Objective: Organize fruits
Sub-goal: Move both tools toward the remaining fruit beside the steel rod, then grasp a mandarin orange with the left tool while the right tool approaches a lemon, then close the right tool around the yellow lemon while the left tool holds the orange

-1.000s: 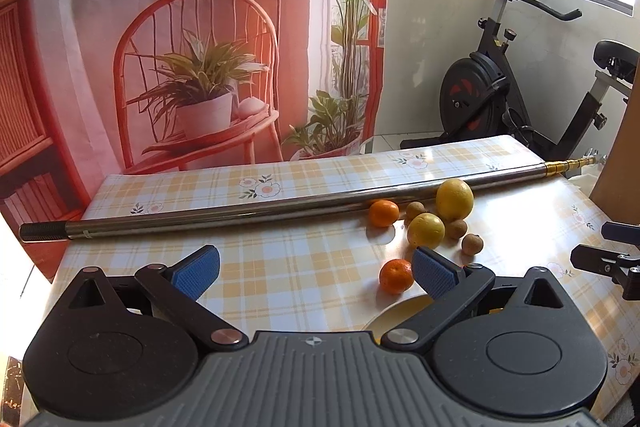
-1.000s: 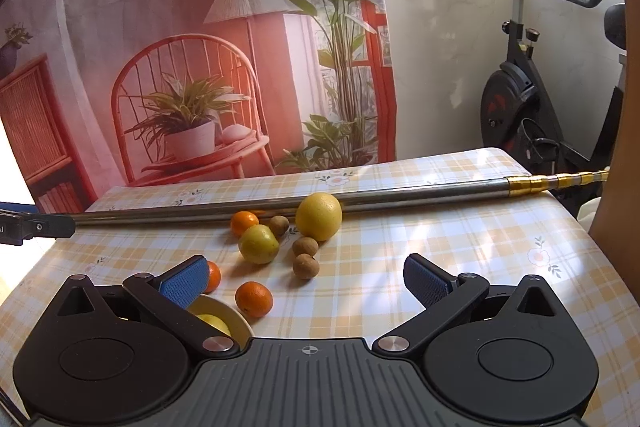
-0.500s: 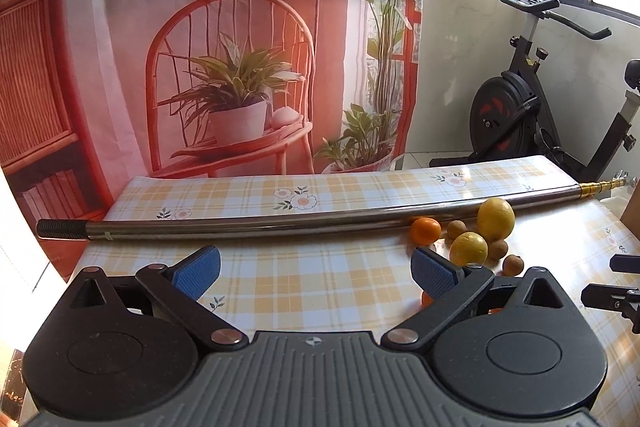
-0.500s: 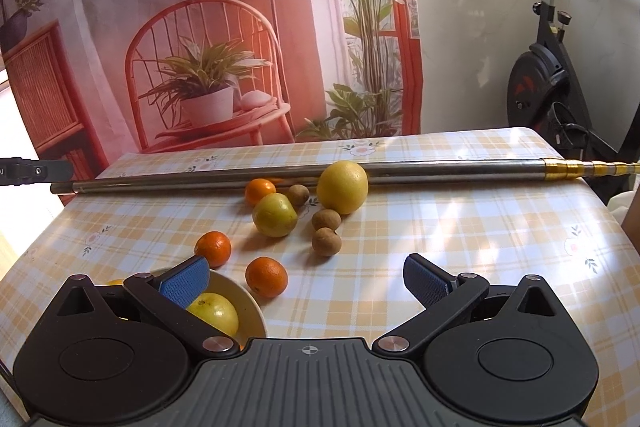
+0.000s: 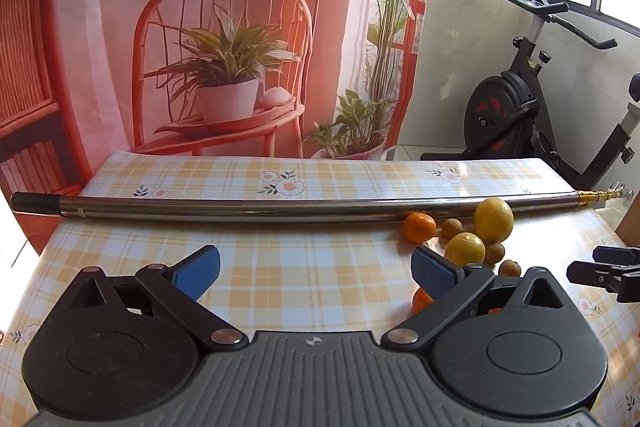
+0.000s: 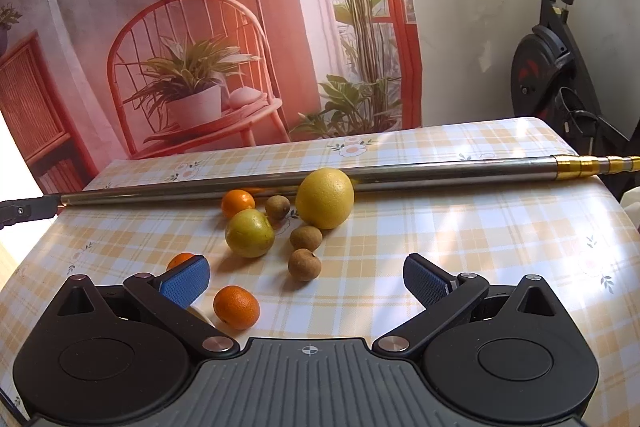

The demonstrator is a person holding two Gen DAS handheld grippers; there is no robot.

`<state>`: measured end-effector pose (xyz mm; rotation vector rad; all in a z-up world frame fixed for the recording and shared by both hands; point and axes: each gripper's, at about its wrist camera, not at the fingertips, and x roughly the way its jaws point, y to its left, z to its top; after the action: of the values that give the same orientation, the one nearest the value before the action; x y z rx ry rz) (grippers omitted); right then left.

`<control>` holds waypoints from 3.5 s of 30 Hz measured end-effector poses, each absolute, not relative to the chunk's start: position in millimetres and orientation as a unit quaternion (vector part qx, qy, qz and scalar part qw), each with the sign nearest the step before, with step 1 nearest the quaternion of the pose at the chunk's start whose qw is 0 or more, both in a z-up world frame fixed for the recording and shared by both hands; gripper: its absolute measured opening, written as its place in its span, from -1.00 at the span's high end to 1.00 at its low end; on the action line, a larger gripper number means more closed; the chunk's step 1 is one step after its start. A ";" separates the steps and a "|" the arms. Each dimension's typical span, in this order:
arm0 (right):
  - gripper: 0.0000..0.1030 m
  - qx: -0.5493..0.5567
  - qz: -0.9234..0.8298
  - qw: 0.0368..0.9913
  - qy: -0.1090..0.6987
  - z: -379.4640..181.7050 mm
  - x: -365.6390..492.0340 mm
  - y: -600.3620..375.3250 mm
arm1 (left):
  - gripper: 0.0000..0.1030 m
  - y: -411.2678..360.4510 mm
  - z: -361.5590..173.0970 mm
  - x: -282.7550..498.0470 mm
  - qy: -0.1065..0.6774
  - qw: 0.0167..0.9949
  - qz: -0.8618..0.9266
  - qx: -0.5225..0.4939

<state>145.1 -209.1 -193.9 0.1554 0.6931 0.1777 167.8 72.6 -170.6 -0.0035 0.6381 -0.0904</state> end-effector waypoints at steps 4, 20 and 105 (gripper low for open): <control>-0.81 0.070 0.082 0.934 0.341 -203.2 155.5 -212.4 | -0.99 66.3 -173.9 171.2 0.306 0.951 -0.044 0.016; -0.42 0.098 0.068 0.925 0.362 -231.3 182.0 -218.3 | -0.99 41.0 -188.0 216.0 0.342 0.935 -0.082 0.031; -0.55 0.125 0.049 0.948 0.289 -227.7 222.6 -221.3 | 0.19 27.5 -201.2 231.4 0.355 0.928 -0.107 0.019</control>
<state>222.6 -221.3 -227.7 0.2539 0.5881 0.1005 231.4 27.5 -201.2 0.0379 0.7282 -0.2201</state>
